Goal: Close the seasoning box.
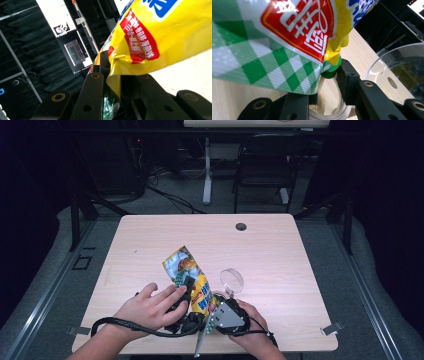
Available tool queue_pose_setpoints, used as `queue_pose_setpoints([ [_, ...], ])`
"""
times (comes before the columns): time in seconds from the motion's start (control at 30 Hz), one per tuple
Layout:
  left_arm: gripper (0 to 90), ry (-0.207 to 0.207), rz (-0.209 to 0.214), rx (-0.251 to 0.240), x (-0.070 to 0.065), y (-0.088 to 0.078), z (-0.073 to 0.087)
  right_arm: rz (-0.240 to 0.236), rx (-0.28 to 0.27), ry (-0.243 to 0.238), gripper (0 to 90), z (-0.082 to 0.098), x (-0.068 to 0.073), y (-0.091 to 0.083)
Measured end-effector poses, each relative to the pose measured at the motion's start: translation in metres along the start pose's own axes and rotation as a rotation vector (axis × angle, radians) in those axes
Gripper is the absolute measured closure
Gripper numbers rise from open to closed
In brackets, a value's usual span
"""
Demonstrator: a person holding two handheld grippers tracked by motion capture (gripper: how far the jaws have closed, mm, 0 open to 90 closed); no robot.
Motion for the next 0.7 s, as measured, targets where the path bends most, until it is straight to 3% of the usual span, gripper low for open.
queue_pose_setpoints([
  [0.47, 84.6, -0.017, 0.003, -0.009, -0.0002, -0.0012, -0.0007, -0.003, 0.004, 0.005, 71.7, 0.0007, 0.0003, 0.0005],
  [0.53, 84.6, -0.024, 0.002, -0.012, -0.0003, -0.0014, -0.0011, 0.0, -0.018, 0.024, 71.7, -0.0001, 0.0019, 0.0023],
  [0.57, 84.6, -0.023, 0.002, -0.011, 0.0, -0.0016, -0.0013, -0.003, 0.004, 0.006, 71.7, 0.0008, 0.0005, 0.0006],
  [0.7, 84.6, -0.031, -0.002, -0.016, 0.0006, -0.0021, -0.0021, -0.005, 0.002, 0.011, 71.7, 0.0008, 0.0004, 0.0005],
])
Point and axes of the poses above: each handheld gripper's, and its own axes: y roughly forward along the jaws, z roughly out of its underside, x roughly to its left, the point moved 9 cm from there along y, roughly forward along the jaws, and after that the axes turned 8 degrees about -x, right-handed, at the moved point
